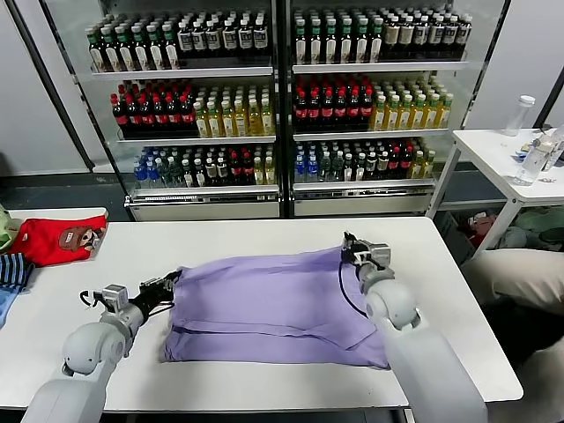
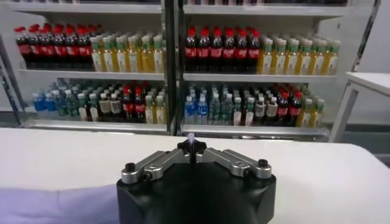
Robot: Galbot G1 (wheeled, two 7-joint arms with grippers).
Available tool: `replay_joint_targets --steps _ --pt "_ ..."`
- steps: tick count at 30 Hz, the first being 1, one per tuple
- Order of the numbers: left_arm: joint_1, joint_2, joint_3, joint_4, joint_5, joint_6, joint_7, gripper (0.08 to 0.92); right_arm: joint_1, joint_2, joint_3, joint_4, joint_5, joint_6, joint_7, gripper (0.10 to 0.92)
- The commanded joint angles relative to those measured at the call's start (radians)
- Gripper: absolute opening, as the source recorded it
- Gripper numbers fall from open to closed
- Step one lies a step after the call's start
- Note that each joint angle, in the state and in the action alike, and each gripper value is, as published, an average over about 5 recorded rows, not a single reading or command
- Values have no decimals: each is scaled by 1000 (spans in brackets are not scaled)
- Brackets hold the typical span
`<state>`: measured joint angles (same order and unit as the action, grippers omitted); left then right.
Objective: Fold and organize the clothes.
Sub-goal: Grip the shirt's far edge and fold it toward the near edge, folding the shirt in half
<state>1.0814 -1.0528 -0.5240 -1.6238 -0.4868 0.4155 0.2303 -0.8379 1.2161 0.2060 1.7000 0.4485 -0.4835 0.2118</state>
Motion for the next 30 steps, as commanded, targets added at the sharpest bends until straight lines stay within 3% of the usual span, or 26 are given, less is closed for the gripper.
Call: replay_joint_targets --steps 1,30 --pt "92 -3 -29 -67 -17 -33 -7 83 -137 -58 26 162 12 -8 -1 116" --pt "251 17 -153 -179 -41 54 104 85 -249 -69 38 194 12 -14 15 116"
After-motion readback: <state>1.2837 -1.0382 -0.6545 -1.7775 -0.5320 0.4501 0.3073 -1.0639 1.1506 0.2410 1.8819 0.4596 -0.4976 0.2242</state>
